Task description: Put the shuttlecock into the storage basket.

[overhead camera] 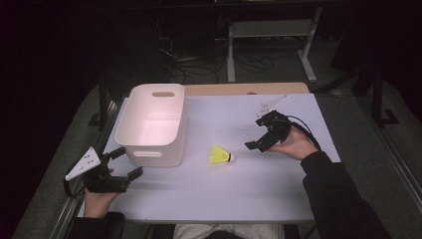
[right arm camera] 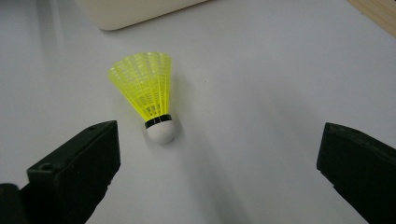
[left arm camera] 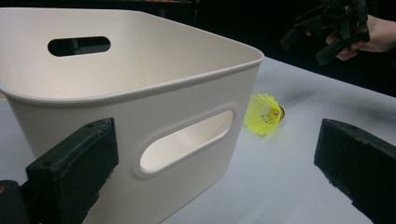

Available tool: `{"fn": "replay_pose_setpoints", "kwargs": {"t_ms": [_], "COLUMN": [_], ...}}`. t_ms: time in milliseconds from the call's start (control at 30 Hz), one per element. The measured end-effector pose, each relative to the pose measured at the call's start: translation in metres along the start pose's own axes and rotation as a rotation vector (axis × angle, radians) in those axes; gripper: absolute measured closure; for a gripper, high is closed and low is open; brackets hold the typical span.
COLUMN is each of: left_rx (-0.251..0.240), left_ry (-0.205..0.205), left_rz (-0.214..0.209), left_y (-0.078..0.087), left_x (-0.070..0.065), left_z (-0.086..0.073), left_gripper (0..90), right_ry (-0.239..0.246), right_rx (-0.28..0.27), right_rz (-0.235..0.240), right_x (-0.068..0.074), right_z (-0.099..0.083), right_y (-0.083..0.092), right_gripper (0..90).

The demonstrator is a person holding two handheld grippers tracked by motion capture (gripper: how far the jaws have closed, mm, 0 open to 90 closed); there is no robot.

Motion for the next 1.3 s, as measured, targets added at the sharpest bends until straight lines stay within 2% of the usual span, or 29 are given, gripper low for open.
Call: {"fn": "replay_pose_setpoints", "kwargs": {"t_ms": [433, 1300], "left_rx": [0.001, -0.001], "left_ry": [0.001, 0.003], "left_rz": [-0.002, -0.003], "left_y": [0.0, 0.0], "left_x": [0.0, 0.0], "left_z": [0.0, 0.0], "left_gripper": [0.0, 0.0], "right_ry": [0.01, 0.071], "right_rx": [0.039, 0.108], "right_rz": [0.023, 0.069], "right_x": [0.002, 0.01], "right_z": [-0.001, -0.004], "right_y": [-0.011, -0.043], "right_gripper": [0.0, 0.0]}}
Point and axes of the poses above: each handheld gripper's, and its own axes: y roughly backward along the jaws, z roughly out of its top, x roughly to its left, the point moved 2 cm from there along -y, roughly forward along the jaws, and after that the axes turned 3 degrees about -y, right-handed, at the moved point
